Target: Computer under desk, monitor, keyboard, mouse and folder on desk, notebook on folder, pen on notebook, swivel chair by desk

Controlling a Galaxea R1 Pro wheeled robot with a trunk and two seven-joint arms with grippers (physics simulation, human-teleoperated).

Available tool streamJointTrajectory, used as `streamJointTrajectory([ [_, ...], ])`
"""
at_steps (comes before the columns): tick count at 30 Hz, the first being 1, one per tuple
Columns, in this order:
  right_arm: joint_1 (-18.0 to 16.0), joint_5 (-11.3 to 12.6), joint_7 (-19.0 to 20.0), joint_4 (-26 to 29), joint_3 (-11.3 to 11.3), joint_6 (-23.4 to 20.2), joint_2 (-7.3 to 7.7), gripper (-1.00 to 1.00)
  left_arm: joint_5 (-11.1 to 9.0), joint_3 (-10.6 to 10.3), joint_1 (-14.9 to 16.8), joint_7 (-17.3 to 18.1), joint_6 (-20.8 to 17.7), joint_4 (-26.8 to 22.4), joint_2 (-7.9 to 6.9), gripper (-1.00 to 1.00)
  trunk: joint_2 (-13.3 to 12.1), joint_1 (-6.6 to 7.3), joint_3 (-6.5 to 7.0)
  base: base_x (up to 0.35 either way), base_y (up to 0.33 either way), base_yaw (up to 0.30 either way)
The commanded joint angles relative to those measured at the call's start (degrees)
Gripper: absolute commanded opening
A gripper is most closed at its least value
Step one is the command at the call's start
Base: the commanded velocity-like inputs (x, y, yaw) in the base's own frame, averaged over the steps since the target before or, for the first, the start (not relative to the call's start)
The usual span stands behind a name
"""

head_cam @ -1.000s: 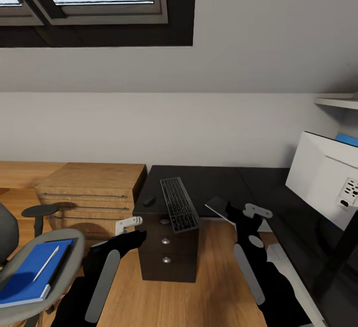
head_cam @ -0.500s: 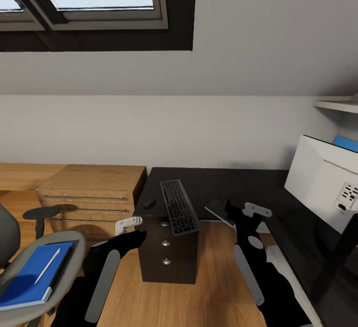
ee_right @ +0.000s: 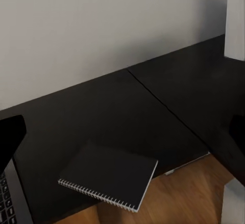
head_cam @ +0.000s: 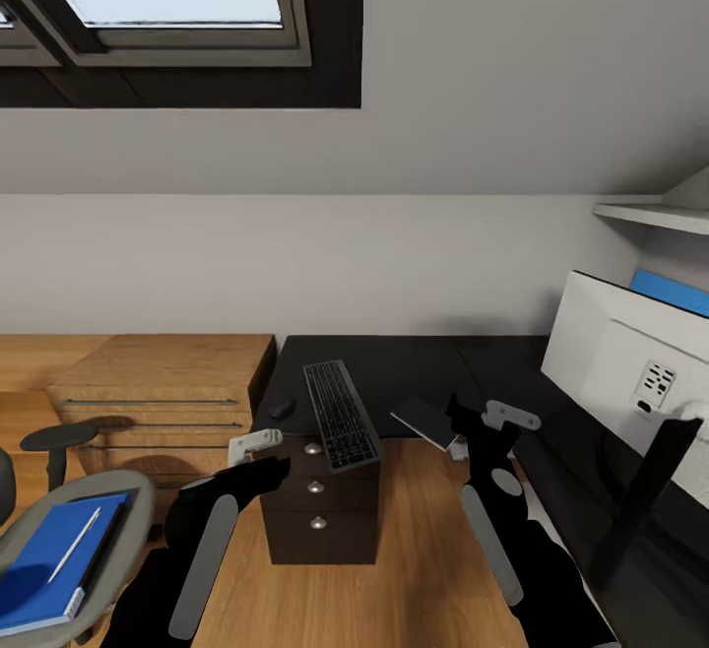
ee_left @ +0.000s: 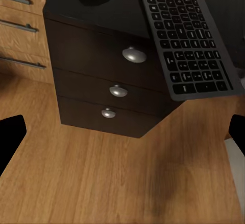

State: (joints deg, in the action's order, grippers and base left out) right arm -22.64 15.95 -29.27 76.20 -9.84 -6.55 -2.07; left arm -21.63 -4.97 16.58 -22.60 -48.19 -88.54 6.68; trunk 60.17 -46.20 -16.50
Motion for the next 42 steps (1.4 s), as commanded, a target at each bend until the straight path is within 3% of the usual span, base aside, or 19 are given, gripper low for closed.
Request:
streamJointTrajectory([
  [1,-0.1,0.2,-0.4,0.1,-0.1,-0.3,0.03,1.00,-0.6,0.0,0.0,-0.6,-0.1,-0.1,0.00,1.00,-0.4,0.22,0.11,0.000,0.000,-0.012],
  [8,-0.1,0.2,-0.3,0.1,-0.1,-0.2,0.05,1.00,-0.6,0.0,0.0,-0.8,-0.1,-0.1,0.00,1.00,-3.2,1.76,1.36,-0.091,0.000,-0.003],
  [27,-0.1,0.2,-0.2,-0.6,-0.1,-0.2,0.06,1.00,-0.6,0.0,0.0,-0.7,-0.1,-0.1,0.02,1.00,-10.8,5.93,4.78,-0.313,-0.080,0.000],
  [42,-0.1,0.2,-0.1,-1.6,-0.1,-0.2,0.05,1.00,-0.8,0.5,0.1,-0.6,-0.1,-0.4,-0.22,1.00,-16.8,9.23,7.55,-0.010,-0.005,-0.046],
])
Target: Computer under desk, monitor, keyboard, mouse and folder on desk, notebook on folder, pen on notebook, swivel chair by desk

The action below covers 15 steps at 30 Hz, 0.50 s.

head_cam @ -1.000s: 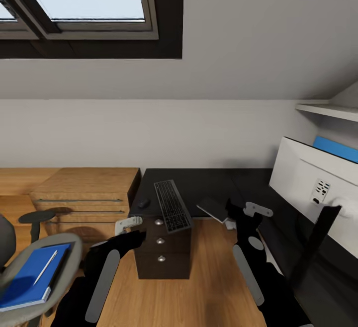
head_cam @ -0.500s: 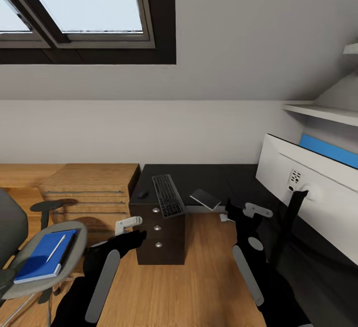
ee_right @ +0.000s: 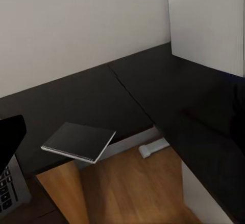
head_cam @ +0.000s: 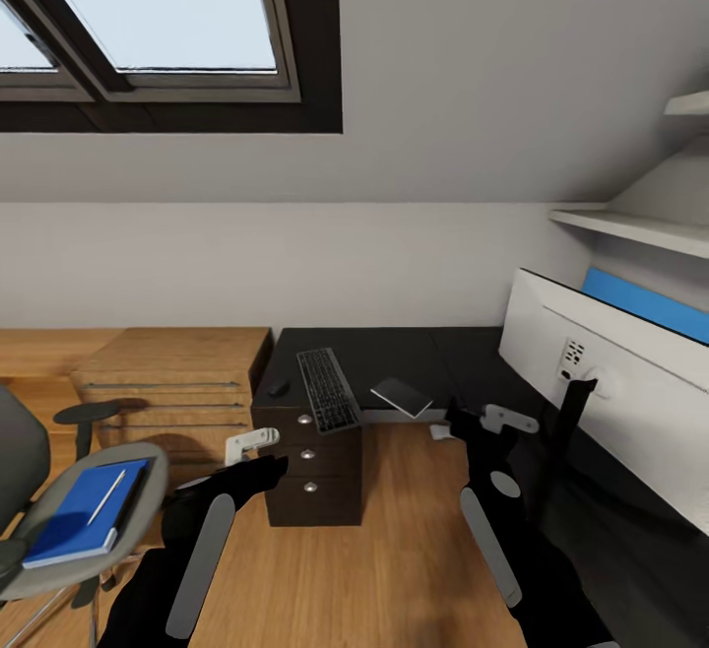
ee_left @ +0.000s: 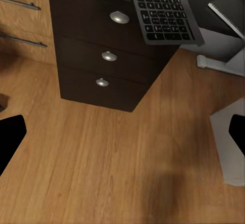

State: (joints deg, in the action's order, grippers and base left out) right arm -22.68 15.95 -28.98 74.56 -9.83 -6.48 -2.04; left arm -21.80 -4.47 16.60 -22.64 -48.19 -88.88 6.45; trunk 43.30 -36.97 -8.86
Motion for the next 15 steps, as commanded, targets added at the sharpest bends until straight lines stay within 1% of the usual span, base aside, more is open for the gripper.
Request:
streamJointTrajectory([
  [1,0.0,0.2,-0.4,0.1,-0.1,-0.3,0.00,1.00,-0.6,0.0,0.0,-0.6,-0.1,-0.1,-0.01,1.00,-0.3,0.21,0.09,-0.001,0.000,-0.069],
  [7,0.0,0.2,-0.4,0.1,-0.1,-0.3,-0.03,1.00,-0.6,0.0,0.0,-0.6,-0.2,-0.1,0.00,1.00,-2.7,1.53,1.19,0.000,0.000,-0.034],
  [15,0.0,0.2,-0.4,-0.2,-0.1,-0.3,0.02,1.00,-0.6,0.1,0.0,-0.6,-0.2,-0.1,-0.03,1.00,-2.7,1.53,1.19,0.000,0.000,-0.004],
])
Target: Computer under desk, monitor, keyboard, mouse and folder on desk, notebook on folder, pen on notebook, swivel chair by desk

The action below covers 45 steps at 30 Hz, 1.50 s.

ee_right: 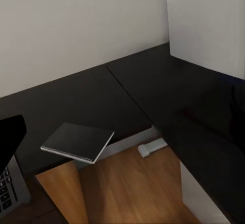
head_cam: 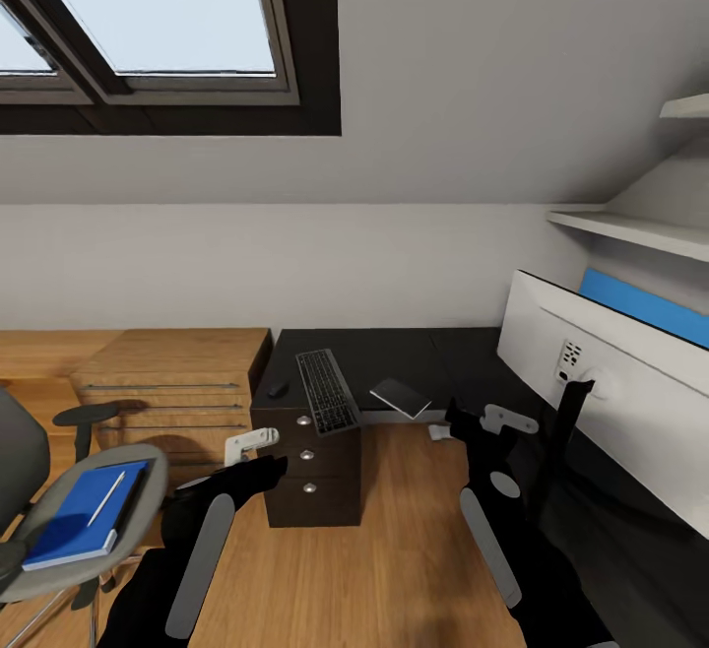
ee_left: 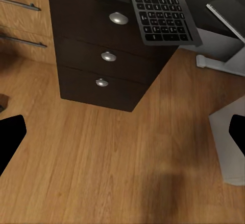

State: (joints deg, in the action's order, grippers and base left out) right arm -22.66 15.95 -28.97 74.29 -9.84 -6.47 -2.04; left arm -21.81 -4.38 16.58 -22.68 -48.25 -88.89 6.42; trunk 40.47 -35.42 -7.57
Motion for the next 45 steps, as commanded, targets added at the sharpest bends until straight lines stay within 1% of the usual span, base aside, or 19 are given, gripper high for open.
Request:
streamJointTrajectory([
  [1,-0.1,0.2,-0.4,0.1,-0.1,-0.3,0.04,1.00,-0.6,0.0,0.1,-0.6,-0.2,-0.1,0.00,1.00,0.1,-0.02,-0.10,0.000,0.000,-0.001],
  [6,-0.1,0.1,-0.3,0.0,-0.1,-0.2,0.15,1.00,-0.5,0.0,0.1,-0.6,-0.1,-0.1,0.00,1.00,0.1,-0.02,-0.10,0.000,0.000,0.000],
  [10,0.0,0.0,-0.3,-0.4,-0.1,1.1,0.21,1.00,-0.5,-0.1,0.1,-0.6,-0.2,0.0,0.01,1.00,0.1,-0.02,-0.10,0.000,0.000,0.000],
  [12,-0.1,-0.1,-0.3,-1.3,-0.1,2.1,0.21,1.00,-0.5,-0.1,0.1,-0.6,-0.2,0.0,0.04,1.00,0.1,-0.02,-0.10,0.000,0.000,0.000],
  [14,-0.1,-0.3,-0.4,-3.5,0.0,3.1,0.20,1.00,-0.5,-0.1,0.1,-0.6,-0.2,0.0,0.05,1.00,0.1,-0.02,-0.10,0.000,0.000,0.000],
  [21,-0.3,-1.2,-0.7,-8.0,0.2,4.2,0.20,1.00,-0.5,-0.1,0.1,-0.7,-0.2,0.1,0.02,1.00,0.1,-0.02,-0.10,0.000,0.000,0.000],
  [33,-0.5,-1.7,-1.2,-10.9,0.4,4.7,0.25,1.00,-0.5,-0.1,0.1,-0.8,-0.2,0.3,0.00,1.00,0.1,-0.02,-0.10,0.000,0.000,0.000],
  [36,-0.6,-1.8,-2.3,-11.2,0.4,4.7,0.27,1.00,-0.5,-0.1,0.1,-0.8,-0.2,0.4,0.00,1.00,0.1,-0.02,-0.10,0.000,0.000,0.000],
  [40,-0.8,-1.8,-5.0,-12.2,0.4,4.7,0.28,1.00,-0.5,-0.1,0.1,-0.8,-0.1,0.4,0.00,1.00,0.1,-0.02,-0.10,0.000,0.000,0.000],
  [45,-2.0,-1.8,-7.9,-14.3,0.4,4.7,0.45,1.00,-0.5,-0.1,0.1,-0.8,-0.2,0.4,0.00,1.00,0.1,-0.02,-0.10,0.000,0.000,0.000],
])
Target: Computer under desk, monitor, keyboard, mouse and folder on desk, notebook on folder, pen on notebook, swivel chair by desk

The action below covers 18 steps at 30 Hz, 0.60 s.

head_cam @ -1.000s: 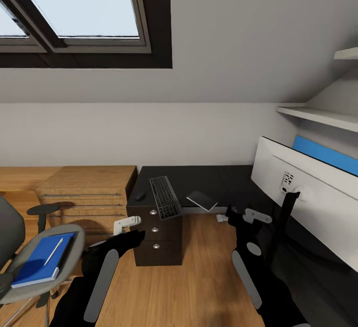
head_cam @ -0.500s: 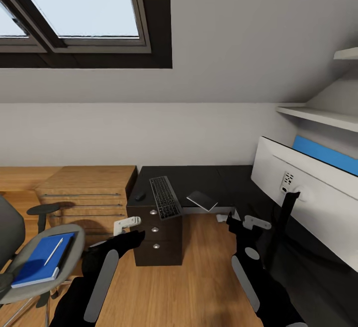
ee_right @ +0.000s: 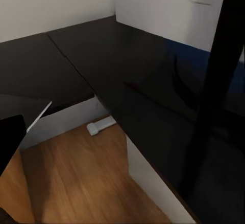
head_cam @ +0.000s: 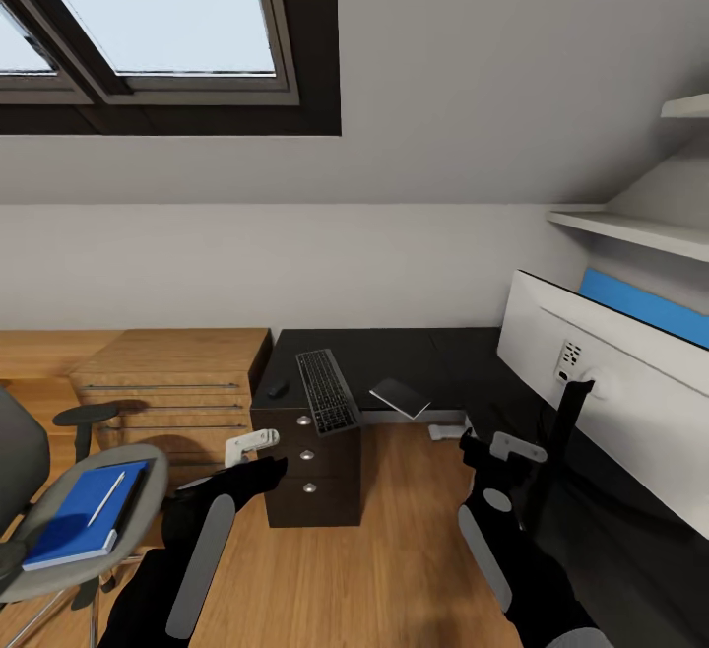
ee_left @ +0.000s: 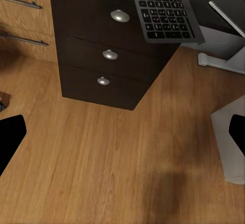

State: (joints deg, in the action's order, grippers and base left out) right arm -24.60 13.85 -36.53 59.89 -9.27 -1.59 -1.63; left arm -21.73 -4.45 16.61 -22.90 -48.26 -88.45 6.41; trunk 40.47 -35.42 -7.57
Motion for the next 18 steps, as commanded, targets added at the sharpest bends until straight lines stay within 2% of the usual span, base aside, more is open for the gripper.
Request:
streamJointTrajectory([
  [1,-0.4,0.3,-0.8,-0.5,-0.1,-0.2,0.19,1.00,-0.6,0.0,0.1,-0.6,-0.2,-0.1,0.00,1.00,0.1,-0.02,-0.10,0.000,0.000,0.000],
  [4,-2.0,0.3,-1.7,-3.0,-0.1,-0.2,1.14,1.00,-0.6,0.0,0.0,-0.6,-0.1,-0.1,0.00,1.00,0.1,-0.02,-0.10,0.000,0.000,0.000],
  [5,-3.7,0.4,-2.1,-6.0,-0.1,0.3,1.99,1.00,-0.6,0.0,0.0,-0.6,-0.2,-0.1,0.00,1.00,0.1,-0.02,-0.10,0.000,0.000,0.000],
  [8,-4.9,0.4,-2.3,-8.2,-0.1,1.3,2.61,1.00,-0.6,0.0,0.0,-0.6,-0.2,-0.1,0.00,1.00,0.1,-0.02,-0.10,0.000,0.000,0.000],
  [11,-7.0,0.4,-2.4,-12.8,-0.1,4.3,3.87,1.00,-0.6,-0.1,0.0,-0.6,-0.2,-0.1,0.02,1.00,0.1,-0.02,-0.10,0.000,0.000,0.000],
  [14,-7.3,0.4,-2.4,-13.4,-0.1,4.6,4.29,1.00,-0.6,-0.1,0.0,-0.6,-0.2,-0.1,0.05,1.00,0.1,-0.02,-0.10,0.000,0.000,0.000],
  [18,-7.8,0.5,-2.4,-13.9,-0.1,5.0,5.56,1.00,-0.6,0.0,0.0,-0.6,-0.2,-0.1,0.02,1.00,0.1,-0.02,-0.10,0.000,0.000,0.000],
])
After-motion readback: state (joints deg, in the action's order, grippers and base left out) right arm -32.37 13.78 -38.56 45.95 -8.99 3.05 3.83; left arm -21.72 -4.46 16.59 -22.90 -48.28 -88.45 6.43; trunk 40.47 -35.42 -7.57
